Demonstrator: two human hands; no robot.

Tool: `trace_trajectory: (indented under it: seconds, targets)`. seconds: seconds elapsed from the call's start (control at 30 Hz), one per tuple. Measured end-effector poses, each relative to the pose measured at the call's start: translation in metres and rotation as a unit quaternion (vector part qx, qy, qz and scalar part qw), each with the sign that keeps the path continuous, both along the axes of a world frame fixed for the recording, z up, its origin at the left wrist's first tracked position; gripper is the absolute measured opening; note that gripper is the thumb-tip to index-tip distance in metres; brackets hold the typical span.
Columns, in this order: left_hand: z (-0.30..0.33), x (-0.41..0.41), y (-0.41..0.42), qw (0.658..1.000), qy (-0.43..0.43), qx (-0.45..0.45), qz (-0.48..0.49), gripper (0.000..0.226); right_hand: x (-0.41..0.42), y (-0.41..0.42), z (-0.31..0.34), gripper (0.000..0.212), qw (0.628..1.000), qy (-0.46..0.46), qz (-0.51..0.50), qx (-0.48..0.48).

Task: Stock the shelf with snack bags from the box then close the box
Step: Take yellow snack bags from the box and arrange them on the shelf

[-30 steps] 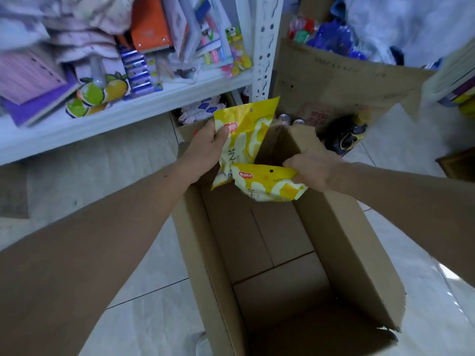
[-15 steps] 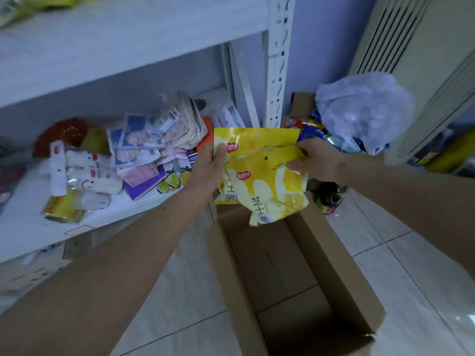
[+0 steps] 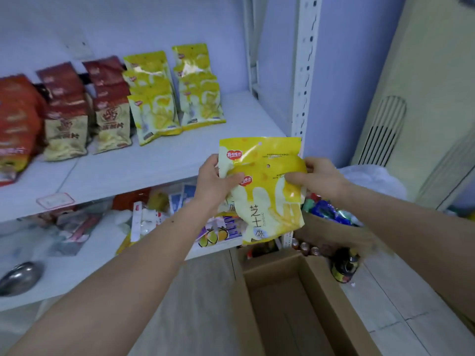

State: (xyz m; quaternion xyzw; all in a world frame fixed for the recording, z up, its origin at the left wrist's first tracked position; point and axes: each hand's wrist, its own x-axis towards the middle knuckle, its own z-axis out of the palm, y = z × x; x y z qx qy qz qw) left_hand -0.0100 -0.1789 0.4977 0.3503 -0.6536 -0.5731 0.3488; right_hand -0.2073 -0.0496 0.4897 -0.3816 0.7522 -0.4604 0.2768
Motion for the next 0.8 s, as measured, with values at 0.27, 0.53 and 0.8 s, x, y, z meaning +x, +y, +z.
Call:
trace_trajectory:
  seconds: [0.27, 0.53, 0.8]
  targets:
    - [0.072, 0.042, -0.009, 0.997, 0.073, -0.011, -0.034, 0.045, 0.05, -0.006, 0.052, 0.068, 0.984, -0.099, 0.13, -0.069]
    - [0.092, 0.098, -0.04, 0.996, -0.021, -0.058, -0.062, 0.022, 0.09, -0.031, 0.089, 0.045, 0.975, -0.125, 0.111, -0.145]
    - [0.077, 0.134, -0.067, 0.983, -0.092, -0.067, -0.142, 0.022, 0.104, -0.064, 0.092, 0.041, 0.976, -0.139, 0.11, -0.131]
